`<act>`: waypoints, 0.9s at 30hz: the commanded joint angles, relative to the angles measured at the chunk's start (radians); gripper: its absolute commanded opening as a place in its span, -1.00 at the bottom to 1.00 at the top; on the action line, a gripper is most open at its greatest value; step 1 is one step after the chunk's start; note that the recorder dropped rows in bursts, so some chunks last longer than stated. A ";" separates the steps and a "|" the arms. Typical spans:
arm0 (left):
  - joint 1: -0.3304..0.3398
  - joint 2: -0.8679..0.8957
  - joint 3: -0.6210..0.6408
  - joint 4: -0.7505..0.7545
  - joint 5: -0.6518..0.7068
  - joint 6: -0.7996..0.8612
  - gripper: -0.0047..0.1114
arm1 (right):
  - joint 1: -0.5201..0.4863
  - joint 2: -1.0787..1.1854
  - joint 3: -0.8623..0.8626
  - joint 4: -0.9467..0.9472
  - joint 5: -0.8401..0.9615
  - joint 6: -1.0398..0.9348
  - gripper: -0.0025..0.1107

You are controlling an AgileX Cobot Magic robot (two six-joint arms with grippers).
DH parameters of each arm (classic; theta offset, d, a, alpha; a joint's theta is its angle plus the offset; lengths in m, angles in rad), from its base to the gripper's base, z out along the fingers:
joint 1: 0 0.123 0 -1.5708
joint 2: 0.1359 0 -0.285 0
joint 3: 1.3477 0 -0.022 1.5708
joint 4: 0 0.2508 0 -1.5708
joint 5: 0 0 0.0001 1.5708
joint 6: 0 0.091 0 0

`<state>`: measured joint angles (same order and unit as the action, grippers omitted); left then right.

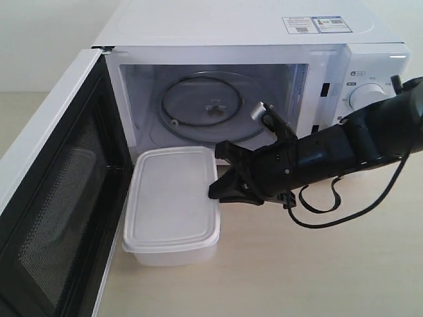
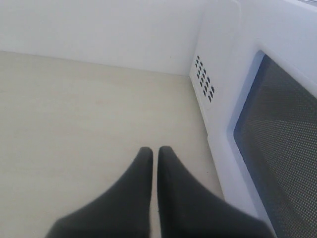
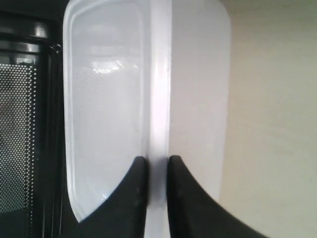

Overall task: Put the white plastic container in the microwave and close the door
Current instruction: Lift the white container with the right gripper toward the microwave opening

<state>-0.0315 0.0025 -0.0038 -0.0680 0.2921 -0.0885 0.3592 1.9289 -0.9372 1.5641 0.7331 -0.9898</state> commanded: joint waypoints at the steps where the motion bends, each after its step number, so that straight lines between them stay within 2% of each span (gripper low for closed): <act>1: -0.002 -0.003 0.004 0.002 -0.001 -0.008 -0.84 | 0.000 -0.108 0.067 0.003 -0.002 0.004 -0.96; 18: -0.002 -0.003 0.004 0.002 -0.001 -0.008 -0.84 | 0.000 -0.580 0.464 0.180 -0.075 -0.012 -0.96; 23: -0.002 -0.003 0.004 0.002 -0.001 -0.008 -0.84 | 0.000 -0.736 0.534 0.180 -0.156 0.004 -0.96; 27: -0.002 -0.003 0.004 0.002 -0.001 -0.008 -0.84 | 0.000 -0.817 0.556 0.180 -0.152 0.028 -0.96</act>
<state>-0.0315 0.0025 -0.0038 -0.0680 0.2921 -0.0885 0.3592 1.1659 -0.3946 1.7314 0.5722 -0.9779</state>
